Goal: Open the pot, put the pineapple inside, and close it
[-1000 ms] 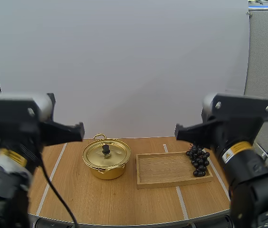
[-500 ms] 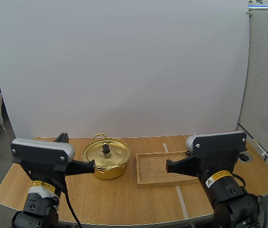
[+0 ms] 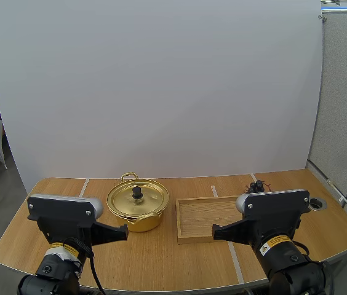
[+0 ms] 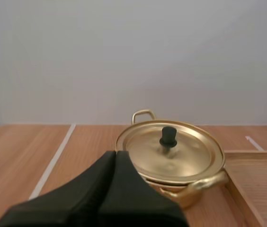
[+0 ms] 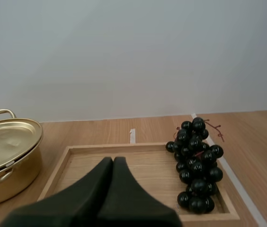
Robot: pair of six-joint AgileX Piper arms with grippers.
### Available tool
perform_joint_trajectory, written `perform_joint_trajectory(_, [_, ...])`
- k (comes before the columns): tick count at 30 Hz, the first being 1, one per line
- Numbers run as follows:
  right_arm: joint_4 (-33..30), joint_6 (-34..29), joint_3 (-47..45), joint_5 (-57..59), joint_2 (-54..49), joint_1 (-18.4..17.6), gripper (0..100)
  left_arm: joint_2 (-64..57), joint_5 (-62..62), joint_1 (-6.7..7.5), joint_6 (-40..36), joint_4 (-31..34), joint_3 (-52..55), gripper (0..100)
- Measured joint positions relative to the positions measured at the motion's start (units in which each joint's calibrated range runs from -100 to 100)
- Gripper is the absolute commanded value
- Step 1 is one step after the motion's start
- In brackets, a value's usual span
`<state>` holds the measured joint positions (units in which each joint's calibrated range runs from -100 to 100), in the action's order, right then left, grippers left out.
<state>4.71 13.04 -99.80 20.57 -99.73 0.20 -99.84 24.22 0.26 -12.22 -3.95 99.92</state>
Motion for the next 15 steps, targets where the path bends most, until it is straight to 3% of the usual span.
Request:
perform_joint_trajectory(6, [0.8,0.0,-0.2,10.1,0.0,0.0,0,0.0,6.5,-0.81,-1.3,0.0,0.1,0])
perform_joint_trajectory(15, [0.9,0.0,-0.2,10.8,0.0,0.7,0,0.0,7.0,-0.81,-2.1,0.0,0.1,0])
